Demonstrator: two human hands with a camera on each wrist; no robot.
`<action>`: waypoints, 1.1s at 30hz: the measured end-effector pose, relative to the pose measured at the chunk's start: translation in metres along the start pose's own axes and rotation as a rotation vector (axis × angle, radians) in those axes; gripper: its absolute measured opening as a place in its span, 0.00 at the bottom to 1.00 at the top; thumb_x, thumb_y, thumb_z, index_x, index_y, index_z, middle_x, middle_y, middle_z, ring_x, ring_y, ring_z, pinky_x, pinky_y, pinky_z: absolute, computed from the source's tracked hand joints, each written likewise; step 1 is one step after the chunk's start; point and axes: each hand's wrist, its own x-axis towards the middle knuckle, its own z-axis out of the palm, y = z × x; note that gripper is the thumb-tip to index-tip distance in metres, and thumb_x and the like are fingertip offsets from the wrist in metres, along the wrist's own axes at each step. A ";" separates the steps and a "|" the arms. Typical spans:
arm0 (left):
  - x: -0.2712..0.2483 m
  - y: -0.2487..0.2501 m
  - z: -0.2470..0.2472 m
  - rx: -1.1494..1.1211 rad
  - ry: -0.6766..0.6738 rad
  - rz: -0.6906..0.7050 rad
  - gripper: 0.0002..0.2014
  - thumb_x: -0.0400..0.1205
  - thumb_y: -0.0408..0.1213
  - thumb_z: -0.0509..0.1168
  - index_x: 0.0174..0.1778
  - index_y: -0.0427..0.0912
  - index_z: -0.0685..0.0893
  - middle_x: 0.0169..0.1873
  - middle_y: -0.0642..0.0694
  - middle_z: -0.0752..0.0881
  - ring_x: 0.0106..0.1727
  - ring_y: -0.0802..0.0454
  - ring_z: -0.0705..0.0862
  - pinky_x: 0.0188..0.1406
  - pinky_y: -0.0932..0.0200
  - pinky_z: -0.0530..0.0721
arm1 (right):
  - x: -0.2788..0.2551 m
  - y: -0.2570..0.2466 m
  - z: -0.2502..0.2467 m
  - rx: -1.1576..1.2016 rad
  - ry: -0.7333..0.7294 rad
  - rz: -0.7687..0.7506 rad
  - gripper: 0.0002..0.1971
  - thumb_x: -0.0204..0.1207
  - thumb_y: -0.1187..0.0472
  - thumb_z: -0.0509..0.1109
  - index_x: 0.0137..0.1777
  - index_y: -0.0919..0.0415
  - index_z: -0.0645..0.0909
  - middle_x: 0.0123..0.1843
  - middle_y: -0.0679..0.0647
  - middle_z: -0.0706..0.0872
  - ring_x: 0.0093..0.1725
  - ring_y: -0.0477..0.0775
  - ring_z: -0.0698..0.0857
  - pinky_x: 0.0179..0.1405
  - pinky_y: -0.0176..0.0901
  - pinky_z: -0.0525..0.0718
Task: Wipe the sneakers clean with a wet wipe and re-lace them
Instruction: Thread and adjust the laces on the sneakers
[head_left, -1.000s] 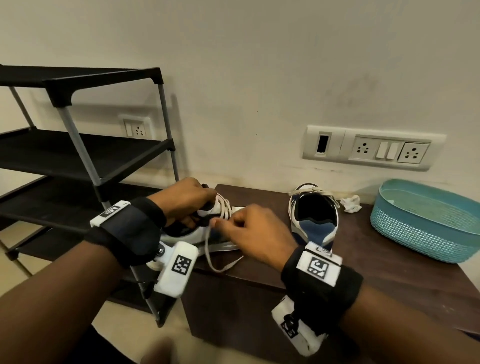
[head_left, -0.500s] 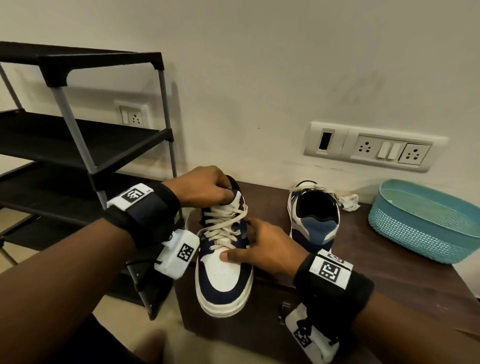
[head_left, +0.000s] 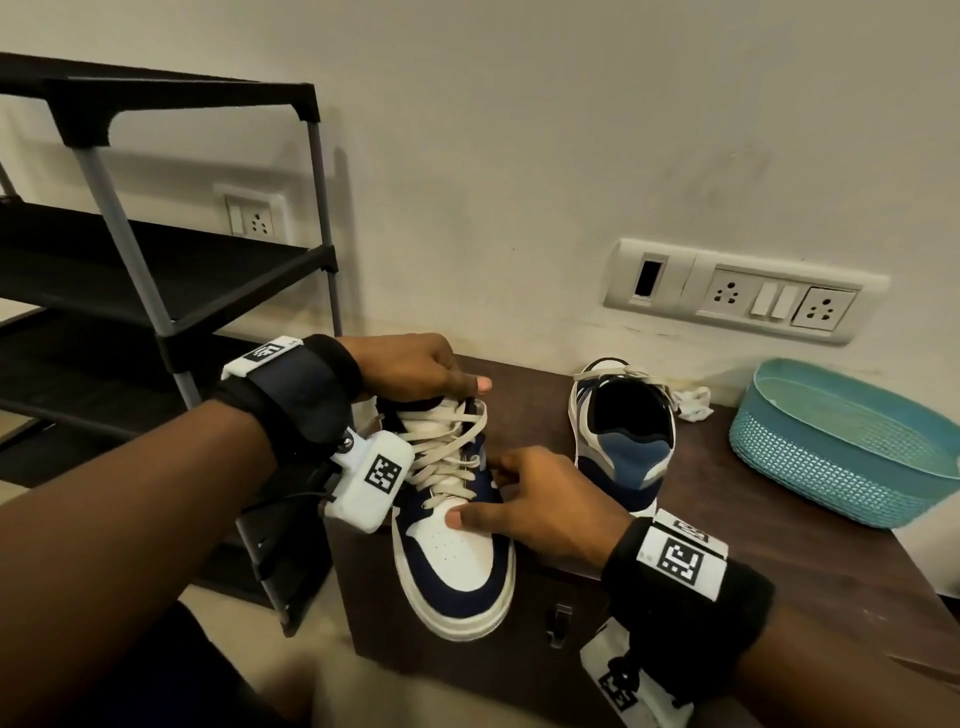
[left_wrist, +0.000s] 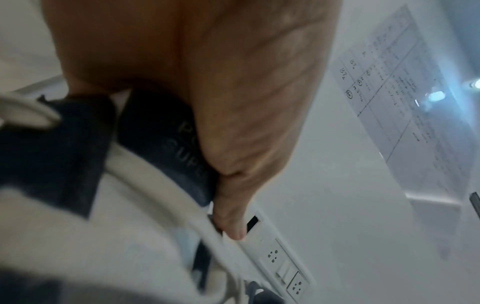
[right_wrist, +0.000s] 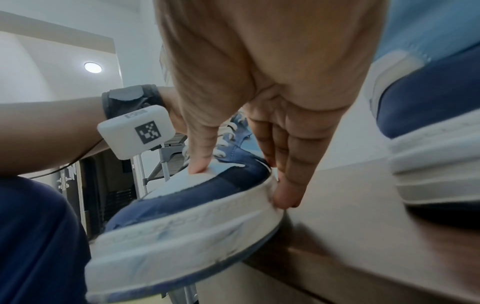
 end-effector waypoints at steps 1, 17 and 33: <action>-0.001 0.001 0.000 -0.048 0.003 0.006 0.29 0.86 0.55 0.65 0.23 0.40 0.76 0.15 0.54 0.73 0.15 0.59 0.69 0.22 0.68 0.71 | -0.003 -0.001 -0.004 -0.011 -0.001 -0.006 0.26 0.67 0.36 0.82 0.61 0.48 0.88 0.54 0.42 0.93 0.51 0.41 0.91 0.56 0.49 0.91; 0.008 -0.008 0.021 -0.109 -0.003 0.174 0.24 0.85 0.55 0.63 0.42 0.35 0.88 0.31 0.49 0.88 0.32 0.56 0.84 0.36 0.64 0.80 | 0.000 -0.013 -0.042 0.537 0.129 0.230 0.22 0.85 0.49 0.70 0.54 0.73 0.85 0.39 0.60 0.84 0.32 0.53 0.85 0.31 0.44 0.90; 0.000 -0.011 0.019 -0.159 -0.016 0.162 0.21 0.89 0.50 0.61 0.36 0.39 0.84 0.29 0.51 0.86 0.31 0.58 0.83 0.34 0.68 0.80 | -0.001 -0.022 -0.095 1.222 -0.029 0.247 0.13 0.79 0.55 0.69 0.32 0.55 0.85 0.41 0.52 0.88 0.50 0.56 0.89 0.48 0.47 0.86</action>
